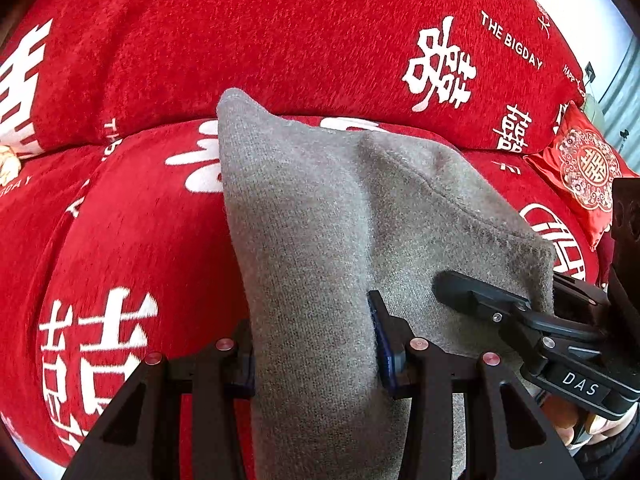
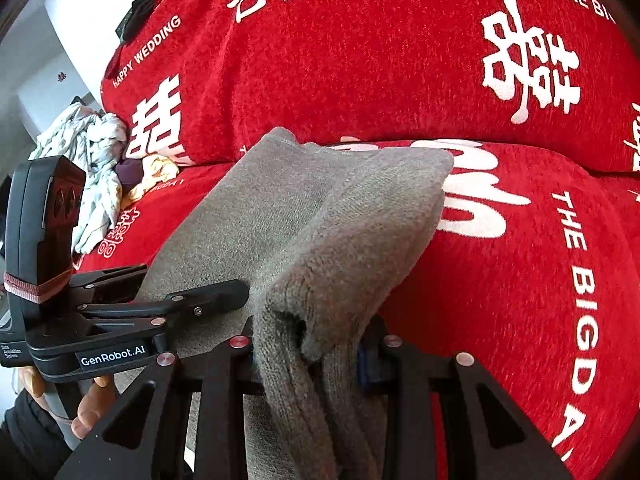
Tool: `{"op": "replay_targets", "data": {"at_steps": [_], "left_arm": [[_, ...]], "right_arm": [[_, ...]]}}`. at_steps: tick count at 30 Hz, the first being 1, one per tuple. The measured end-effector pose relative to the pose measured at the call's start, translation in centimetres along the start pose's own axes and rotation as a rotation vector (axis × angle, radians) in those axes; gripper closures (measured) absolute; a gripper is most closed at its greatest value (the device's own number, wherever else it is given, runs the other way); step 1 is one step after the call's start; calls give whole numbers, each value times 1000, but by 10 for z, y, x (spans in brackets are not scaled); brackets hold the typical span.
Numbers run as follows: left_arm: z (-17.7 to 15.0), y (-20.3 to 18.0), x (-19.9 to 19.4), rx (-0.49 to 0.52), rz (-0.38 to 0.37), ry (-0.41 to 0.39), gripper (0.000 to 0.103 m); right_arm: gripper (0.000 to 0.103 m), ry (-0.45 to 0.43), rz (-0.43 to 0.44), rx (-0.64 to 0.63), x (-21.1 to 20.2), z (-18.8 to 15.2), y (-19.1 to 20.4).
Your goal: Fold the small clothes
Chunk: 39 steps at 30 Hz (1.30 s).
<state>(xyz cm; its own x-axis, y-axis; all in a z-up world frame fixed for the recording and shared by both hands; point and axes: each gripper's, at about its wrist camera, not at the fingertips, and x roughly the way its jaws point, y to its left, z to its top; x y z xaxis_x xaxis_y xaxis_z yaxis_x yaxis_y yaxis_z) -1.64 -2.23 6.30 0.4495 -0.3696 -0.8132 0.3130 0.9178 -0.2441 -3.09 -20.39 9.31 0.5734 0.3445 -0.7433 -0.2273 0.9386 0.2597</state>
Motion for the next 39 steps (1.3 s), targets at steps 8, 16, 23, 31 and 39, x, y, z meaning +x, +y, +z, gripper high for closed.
{"op": "replay_targets", "data": {"at_steps": [8, 16, 23, 31, 39], "left_arm": [[-17, 5, -7, 1, 10, 1, 58], [-32, 5, -14, 10, 18, -5, 58], [-44, 6, -15, 13, 16, -5, 58], [-58, 15, -2, -1, 10, 27, 58], [-66, 22, 5, -10, -8, 28, 56]], "right_arm": [[71, 1, -13, -29, -3, -17, 16], [71, -2, -17, -47, -7, -29, 26], [71, -1, -8, -46, -7, -39, 27], [71, 28, 1, -35, 6, -52, 26], [71, 39, 18, -20, 13, -61, 18]]}}
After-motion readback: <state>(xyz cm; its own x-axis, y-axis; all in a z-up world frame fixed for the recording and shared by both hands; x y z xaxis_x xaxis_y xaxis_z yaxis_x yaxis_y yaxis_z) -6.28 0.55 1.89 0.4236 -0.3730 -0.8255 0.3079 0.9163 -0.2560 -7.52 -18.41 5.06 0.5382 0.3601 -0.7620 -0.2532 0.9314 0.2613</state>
